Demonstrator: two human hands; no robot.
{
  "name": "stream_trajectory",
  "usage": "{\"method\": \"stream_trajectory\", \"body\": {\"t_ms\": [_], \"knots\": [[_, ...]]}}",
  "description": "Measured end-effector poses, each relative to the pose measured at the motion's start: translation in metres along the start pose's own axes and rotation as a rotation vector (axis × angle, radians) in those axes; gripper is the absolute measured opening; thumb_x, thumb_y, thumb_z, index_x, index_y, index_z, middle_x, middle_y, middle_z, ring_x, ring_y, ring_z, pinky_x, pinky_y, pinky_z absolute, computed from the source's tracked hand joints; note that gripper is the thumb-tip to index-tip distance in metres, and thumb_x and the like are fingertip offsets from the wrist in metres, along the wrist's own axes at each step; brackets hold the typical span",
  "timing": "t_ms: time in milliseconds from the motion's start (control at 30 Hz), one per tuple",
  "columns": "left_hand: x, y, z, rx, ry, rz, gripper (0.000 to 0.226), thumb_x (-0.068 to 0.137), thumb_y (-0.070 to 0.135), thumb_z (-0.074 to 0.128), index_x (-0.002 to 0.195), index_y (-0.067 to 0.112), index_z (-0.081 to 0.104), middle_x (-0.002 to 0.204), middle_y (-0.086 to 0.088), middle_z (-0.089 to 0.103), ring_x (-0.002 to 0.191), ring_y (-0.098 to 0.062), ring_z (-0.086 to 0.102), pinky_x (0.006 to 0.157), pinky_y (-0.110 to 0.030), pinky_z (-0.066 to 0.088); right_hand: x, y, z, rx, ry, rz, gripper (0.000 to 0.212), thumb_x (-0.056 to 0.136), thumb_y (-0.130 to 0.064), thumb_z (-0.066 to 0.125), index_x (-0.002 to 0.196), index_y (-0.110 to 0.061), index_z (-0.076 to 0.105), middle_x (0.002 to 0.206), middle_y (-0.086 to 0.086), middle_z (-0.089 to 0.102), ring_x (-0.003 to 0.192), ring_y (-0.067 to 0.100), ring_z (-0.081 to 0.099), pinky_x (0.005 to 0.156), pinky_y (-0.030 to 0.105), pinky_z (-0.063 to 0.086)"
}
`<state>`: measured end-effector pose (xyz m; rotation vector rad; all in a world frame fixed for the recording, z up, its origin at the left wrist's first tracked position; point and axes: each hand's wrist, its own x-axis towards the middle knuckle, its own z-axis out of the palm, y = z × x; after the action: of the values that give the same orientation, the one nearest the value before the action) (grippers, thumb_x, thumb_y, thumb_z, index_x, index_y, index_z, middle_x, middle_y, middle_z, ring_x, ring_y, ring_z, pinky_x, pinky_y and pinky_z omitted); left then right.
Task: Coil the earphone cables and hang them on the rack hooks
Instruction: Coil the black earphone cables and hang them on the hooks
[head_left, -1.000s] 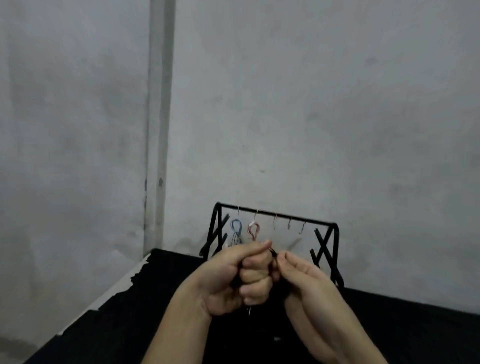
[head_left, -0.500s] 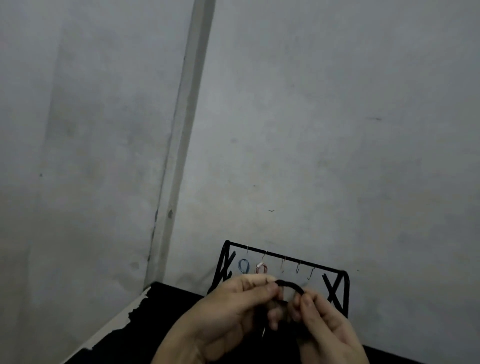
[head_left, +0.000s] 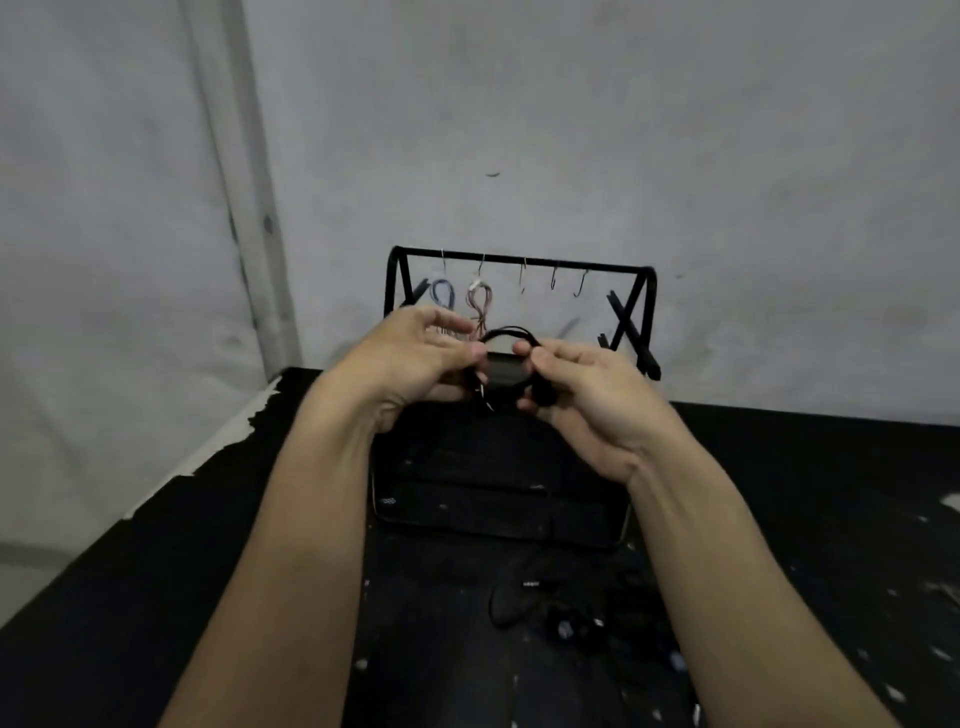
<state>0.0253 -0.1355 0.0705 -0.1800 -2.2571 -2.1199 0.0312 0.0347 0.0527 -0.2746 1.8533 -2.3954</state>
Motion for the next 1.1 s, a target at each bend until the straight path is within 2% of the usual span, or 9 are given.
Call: {"method": "stream_trajectory", "body": {"t_ms": [100, 200, 400, 500, 567, 700, 867, 967, 1100], "knots": [[0.002, -0.001, -0.005, 0.027, 0.056, 0.026, 0.045, 0.087, 0.006, 0.07, 0.128, 0.007, 0.052, 0.074, -0.001, 0.074, 0.069, -0.011, 0.072, 0.065, -0.035, 0.061, 0.003, 0.005, 0.006, 0.02, -0.016, -0.004, 0.022, 0.103, -0.005, 0.045, 0.095, -0.01, 0.066, 0.061, -0.007, 0.068, 0.06, 0.006, 0.059, 0.068, 0.024, 0.043], [0.004, -0.002, -0.009, 0.036, 0.091, 0.072, 0.061, 0.087, 0.005, 0.07, 0.142, 0.012, 0.043, 0.081, -0.004, 0.075, 0.077, -0.014, 0.072, 0.073, -0.038, 0.061, 0.007, 0.006, 0.01, 0.053, -0.017, -0.04, 0.022, 0.102, -0.006, 0.048, 0.096, -0.011, 0.068, 0.061, -0.009, 0.067, 0.061, 0.006, 0.059, 0.065, 0.023, 0.044], [-0.001, 0.003, -0.001, 0.021, 0.06, 0.116, 0.017, 0.088, 0.002, 0.068, 0.102, 0.011, 0.067, 0.076, -0.003, 0.071, 0.068, -0.007, 0.07, 0.057, -0.023, 0.057, 0.01, 0.004, 0.007, 0.082, 0.035, -0.173, 0.021, 0.1, -0.005, 0.052, 0.113, -0.008, 0.069, 0.091, 0.003, 0.077, 0.083, 0.017, 0.069, 0.066, 0.023, 0.049], [0.001, 0.002, -0.001, 0.065, 0.109, 0.1, 0.012, 0.088, 0.003, 0.069, 0.092, 0.014, 0.068, 0.082, -0.005, 0.073, 0.066, -0.004, 0.07, 0.056, -0.02, 0.056, 0.013, 0.009, 0.007, 0.055, 0.053, -0.164, 0.02, 0.099, -0.005, 0.054, 0.11, -0.009, 0.07, 0.084, -0.001, 0.076, 0.073, 0.01, 0.063, 0.064, 0.022, 0.047], [0.001, 0.003, -0.007, 0.108, 0.145, 0.091, 0.011, 0.088, 0.004, 0.069, 0.094, 0.013, 0.069, 0.085, -0.007, 0.074, 0.068, -0.008, 0.071, 0.057, -0.021, 0.057, 0.015, 0.014, 0.013, 0.045, 0.039, -0.125, 0.02, 0.099, -0.004, 0.054, 0.108, -0.008, 0.071, 0.075, -0.004, 0.071, 0.064, 0.006, 0.057, 0.061, 0.021, 0.045], [-0.001, 0.004, -0.023, 0.176, 0.202, 0.063, 0.017, 0.087, 0.004, 0.071, 0.103, 0.007, 0.067, 0.085, -0.01, 0.071, 0.072, -0.014, 0.07, 0.058, -0.024, 0.059, 0.016, 0.024, 0.026, 0.006, 0.013, -0.073, 0.019, 0.098, -0.005, 0.055, 0.109, -0.005, 0.071, 0.079, 0.002, 0.061, 0.063, 0.008, 0.049, 0.058, 0.021, 0.045], [0.0, 0.0, -0.034, 0.256, 0.225, -0.028, 0.019, 0.086, 0.004, 0.072, 0.103, 0.004, 0.065, 0.083, -0.012, 0.071, 0.078, -0.022, 0.071, 0.068, -0.038, 0.062, 0.015, 0.033, 0.035, -0.01, -0.042, -0.023, 0.027, 0.097, -0.009, 0.059, 0.076, -0.016, 0.075, 0.068, -0.005, 0.061, 0.059, 0.007, 0.049, 0.061, 0.024, 0.043], [0.005, -0.007, -0.037, 0.289, 0.223, -0.063, 0.021, 0.086, 0.003, 0.072, 0.106, 0.003, 0.064, 0.079, -0.011, 0.072, 0.079, -0.026, 0.072, 0.077, -0.046, 0.061, 0.017, 0.039, 0.036, -0.045, -0.05, 0.01, 0.024, 0.096, -0.012, 0.062, 0.077, -0.014, 0.076, 0.062, -0.008, 0.061, 0.057, 0.005, 0.048, 0.061, 0.024, 0.043], [0.01, -0.013, -0.039, 0.328, 0.232, -0.114, 0.029, 0.084, 0.003, 0.074, 0.111, 0.0, 0.063, 0.085, -0.017, 0.071, 0.08, -0.03, 0.073, 0.073, -0.044, 0.061, 0.02, 0.042, 0.036, -0.051, -0.02, 0.07, 0.02, 0.096, -0.01, 0.062, 0.082, -0.012, 0.075, 0.058, -0.01, 0.062, 0.058, 0.007, 0.047, 0.059, 0.023, 0.043]]}}
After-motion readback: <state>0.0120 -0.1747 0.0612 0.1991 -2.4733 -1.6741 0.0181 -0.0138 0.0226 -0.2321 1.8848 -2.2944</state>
